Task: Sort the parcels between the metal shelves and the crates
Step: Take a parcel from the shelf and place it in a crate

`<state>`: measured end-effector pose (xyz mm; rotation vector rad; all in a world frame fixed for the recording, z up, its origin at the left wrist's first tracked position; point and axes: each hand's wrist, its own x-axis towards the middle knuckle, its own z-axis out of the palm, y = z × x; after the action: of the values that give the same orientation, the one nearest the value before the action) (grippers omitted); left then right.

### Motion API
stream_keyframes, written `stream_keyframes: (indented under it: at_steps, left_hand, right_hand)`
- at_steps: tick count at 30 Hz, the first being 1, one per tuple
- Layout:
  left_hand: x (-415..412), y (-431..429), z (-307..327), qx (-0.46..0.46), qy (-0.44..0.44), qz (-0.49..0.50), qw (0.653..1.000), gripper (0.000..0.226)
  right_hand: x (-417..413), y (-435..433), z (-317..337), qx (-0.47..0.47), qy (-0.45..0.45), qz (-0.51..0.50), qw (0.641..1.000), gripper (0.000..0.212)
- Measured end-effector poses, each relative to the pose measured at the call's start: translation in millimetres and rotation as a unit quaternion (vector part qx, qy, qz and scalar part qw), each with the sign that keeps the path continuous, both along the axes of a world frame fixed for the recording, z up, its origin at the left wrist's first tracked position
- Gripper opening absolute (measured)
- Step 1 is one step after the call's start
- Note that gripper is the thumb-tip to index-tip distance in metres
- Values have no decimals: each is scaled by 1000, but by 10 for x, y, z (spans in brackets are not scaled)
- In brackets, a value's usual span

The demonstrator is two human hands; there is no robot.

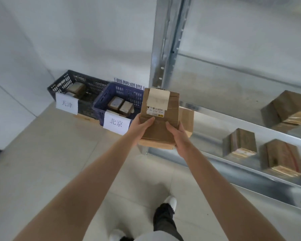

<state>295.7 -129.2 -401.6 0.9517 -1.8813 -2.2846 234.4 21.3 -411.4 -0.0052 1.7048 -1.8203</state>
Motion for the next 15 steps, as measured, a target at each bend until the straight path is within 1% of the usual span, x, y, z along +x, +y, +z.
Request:
stream_keyframes:
  at_steps: [3,6,8,10,15]
  left_hand:
    - [334,-307,-30,-12,3,15,1000,44]
    - [585,-656,-33,-9,4,29,1000,42]
    - [683,-880,-11,-8,1,27,1000,47]
    - [697,-1105,-17,-12,2,32,999,51]
    - [487,-1678,-92,-6,4,52,999,50]
  right_hand:
    - [312,-328,-12,-4,-6,16,1000,48]
    - [521,-697,3,-7,-10,34,999,52]
    - [602,-925,34,-12,-11,42,999,52]
    - [612,-1140,50,-21,-11,53,998,51]
    - [347,-1700,35,-16,12,74,997,52]
